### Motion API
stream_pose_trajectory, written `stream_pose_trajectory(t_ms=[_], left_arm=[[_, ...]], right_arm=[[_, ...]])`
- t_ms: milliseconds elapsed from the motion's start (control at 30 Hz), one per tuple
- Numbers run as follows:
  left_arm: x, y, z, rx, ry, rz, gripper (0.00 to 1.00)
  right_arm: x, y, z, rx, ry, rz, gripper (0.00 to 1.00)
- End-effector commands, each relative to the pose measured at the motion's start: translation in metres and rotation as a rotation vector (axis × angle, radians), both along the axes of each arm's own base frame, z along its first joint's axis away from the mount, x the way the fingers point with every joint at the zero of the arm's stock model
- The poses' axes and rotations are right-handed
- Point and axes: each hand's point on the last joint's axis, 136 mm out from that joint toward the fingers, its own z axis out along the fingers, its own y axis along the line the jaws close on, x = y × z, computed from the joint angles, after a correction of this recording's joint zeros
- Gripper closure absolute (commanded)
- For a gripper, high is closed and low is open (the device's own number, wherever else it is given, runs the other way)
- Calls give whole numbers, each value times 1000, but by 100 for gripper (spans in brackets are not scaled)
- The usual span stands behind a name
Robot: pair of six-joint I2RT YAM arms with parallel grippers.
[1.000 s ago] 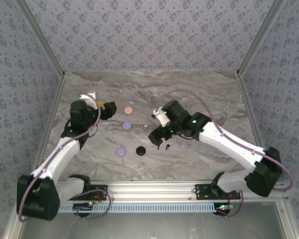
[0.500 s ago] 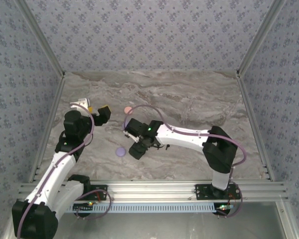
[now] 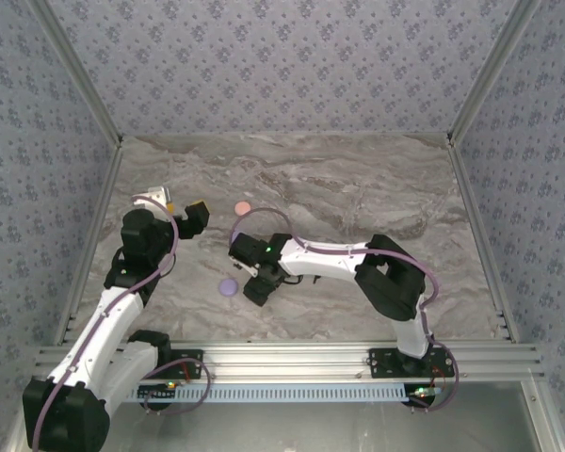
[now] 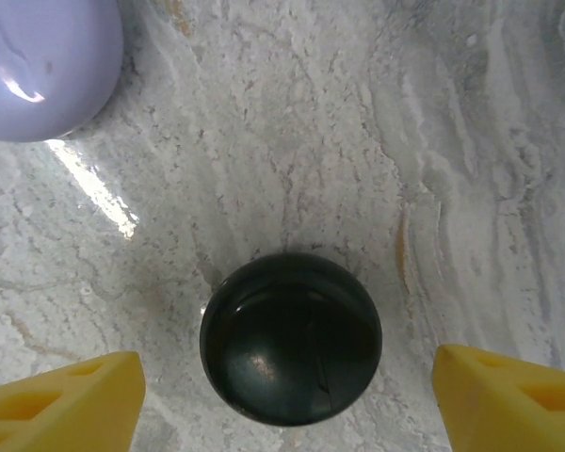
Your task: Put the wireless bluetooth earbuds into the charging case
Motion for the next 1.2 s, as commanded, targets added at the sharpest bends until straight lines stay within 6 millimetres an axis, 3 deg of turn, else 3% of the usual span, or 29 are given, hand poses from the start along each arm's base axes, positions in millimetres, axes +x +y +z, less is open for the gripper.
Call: stream_pose_trajectory(t_ms=[0,500,667,900,1167], left_arm=[[2,4,2,14,-9,15,8],[4,3,3,15,-10,14,7],[5,0,7,9,-14,-2,7],[7,-22,25,-18,-21,-123,7],[-6,-75,67,-143,-38,-446,9]], right_arm=[[-1,3,-4,-19,13,-12,21],[-1,0,-19,-63,35,-19,39],[4,-5,-14,-60,21,-31,48],[28,-20,28,10,-78,-35,52],[73,-52,111,149,-303,-69,53]])
